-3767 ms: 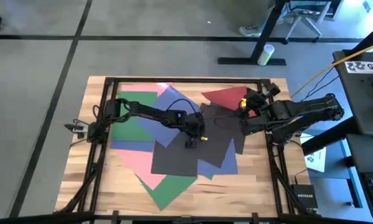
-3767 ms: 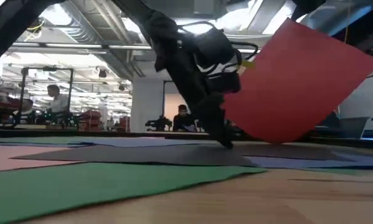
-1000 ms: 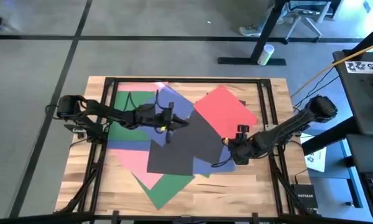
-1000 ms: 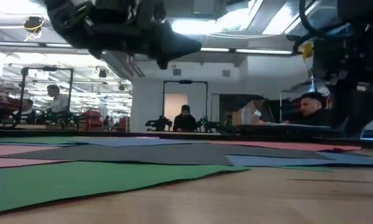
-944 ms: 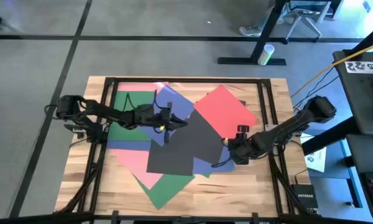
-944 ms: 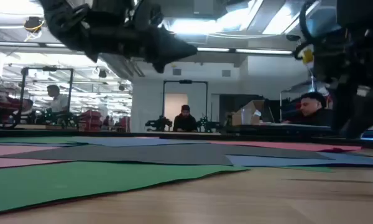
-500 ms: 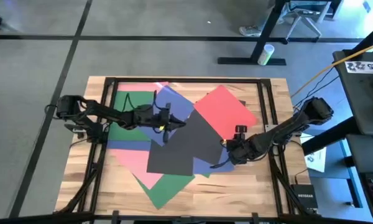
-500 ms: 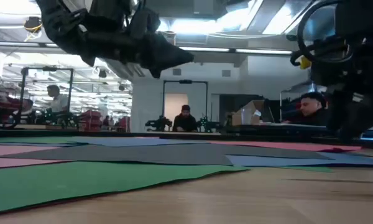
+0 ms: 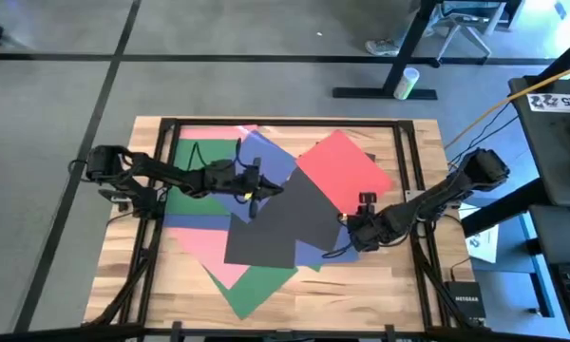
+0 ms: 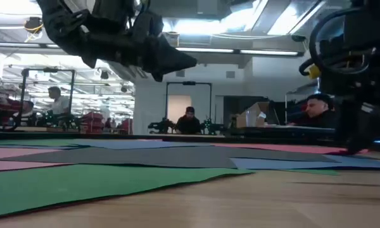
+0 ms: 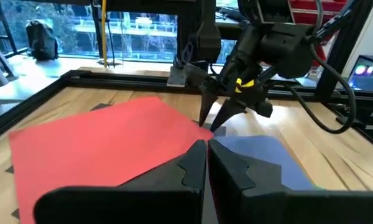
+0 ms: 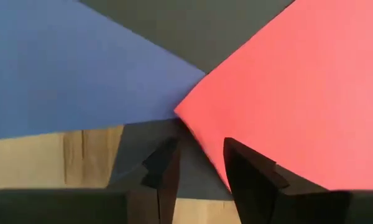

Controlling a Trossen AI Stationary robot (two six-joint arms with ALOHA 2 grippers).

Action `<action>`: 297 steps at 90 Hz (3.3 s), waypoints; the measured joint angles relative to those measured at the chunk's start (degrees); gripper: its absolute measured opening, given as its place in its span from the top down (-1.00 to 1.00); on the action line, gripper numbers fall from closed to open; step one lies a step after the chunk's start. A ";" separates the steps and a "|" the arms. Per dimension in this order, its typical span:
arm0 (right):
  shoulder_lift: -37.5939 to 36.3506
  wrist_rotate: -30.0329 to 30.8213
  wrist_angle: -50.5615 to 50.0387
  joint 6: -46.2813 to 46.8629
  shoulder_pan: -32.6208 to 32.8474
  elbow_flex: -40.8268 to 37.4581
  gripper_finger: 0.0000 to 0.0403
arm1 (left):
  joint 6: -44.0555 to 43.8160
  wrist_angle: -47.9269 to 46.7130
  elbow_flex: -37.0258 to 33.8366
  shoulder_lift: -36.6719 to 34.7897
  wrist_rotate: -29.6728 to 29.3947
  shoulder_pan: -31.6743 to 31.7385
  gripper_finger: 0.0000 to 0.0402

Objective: Organize paper
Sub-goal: Move the red paper to the bottom right of the table

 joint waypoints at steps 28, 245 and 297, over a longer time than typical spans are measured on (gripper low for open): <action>0.00 1.00 1.05 -1.50 0.00 0.00 0.44 | 0.05 -1.67 0.00 0.00 0.00 0.00 1.00; 0.00 -55.63 -4.89 28.69 8.35 26.58 1.00 | -0.28 -2.04 0.02 0.02 -0.01 0.04 1.00; -0.04 -60.47 11.97 47.25 9.42 26.56 0.95 | 0.00 -2.04 0.02 0.04 0.00 1.55 1.00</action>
